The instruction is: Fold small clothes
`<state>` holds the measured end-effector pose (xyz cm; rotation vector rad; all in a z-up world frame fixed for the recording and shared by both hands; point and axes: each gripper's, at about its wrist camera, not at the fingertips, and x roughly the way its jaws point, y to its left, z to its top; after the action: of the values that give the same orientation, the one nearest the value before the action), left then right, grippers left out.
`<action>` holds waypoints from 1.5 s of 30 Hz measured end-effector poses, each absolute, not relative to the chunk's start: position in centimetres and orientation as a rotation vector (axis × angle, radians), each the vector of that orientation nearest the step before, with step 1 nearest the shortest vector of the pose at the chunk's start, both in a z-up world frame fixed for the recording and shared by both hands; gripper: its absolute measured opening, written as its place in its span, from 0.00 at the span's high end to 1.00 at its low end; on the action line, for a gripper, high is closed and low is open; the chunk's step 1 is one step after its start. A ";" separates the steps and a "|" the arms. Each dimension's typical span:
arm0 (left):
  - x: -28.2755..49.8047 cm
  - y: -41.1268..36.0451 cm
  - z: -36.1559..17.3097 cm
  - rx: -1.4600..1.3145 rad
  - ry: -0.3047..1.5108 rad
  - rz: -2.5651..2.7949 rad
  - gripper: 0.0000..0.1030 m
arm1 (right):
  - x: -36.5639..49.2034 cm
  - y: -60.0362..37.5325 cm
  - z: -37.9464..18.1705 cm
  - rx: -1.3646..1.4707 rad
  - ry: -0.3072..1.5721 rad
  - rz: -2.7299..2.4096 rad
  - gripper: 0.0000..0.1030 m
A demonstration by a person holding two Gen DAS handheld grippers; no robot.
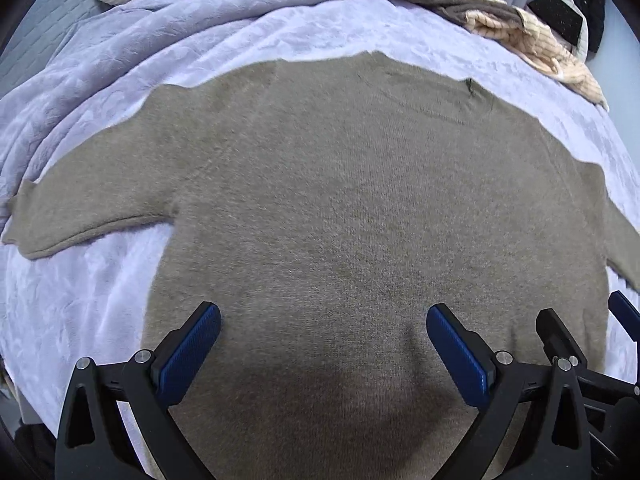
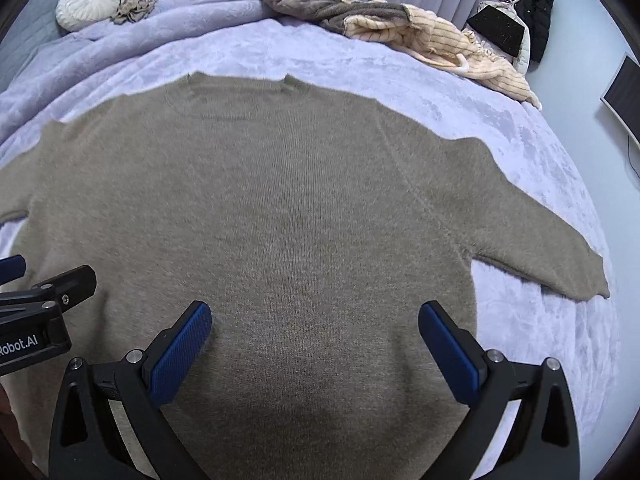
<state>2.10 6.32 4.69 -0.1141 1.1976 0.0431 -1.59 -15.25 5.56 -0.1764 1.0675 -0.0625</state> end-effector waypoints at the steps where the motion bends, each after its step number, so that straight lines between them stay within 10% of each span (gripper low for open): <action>1: 2.0 6.7 5.1 -0.125 1.188 0.042 0.00 | -1.5 -15.2 6.0 -0.179 1.059 -0.063 0.00; 45: 4.0 -8.8 12.0 -0.044 1.146 -0.043 0.00 | -0.7 -26.9 12.2 -0.056 0.966 -0.181 0.00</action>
<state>3.97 -8.78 12.05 -0.0443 1.1461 -0.0430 -0.71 -26.88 12.22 -0.0562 0.9664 -0.1814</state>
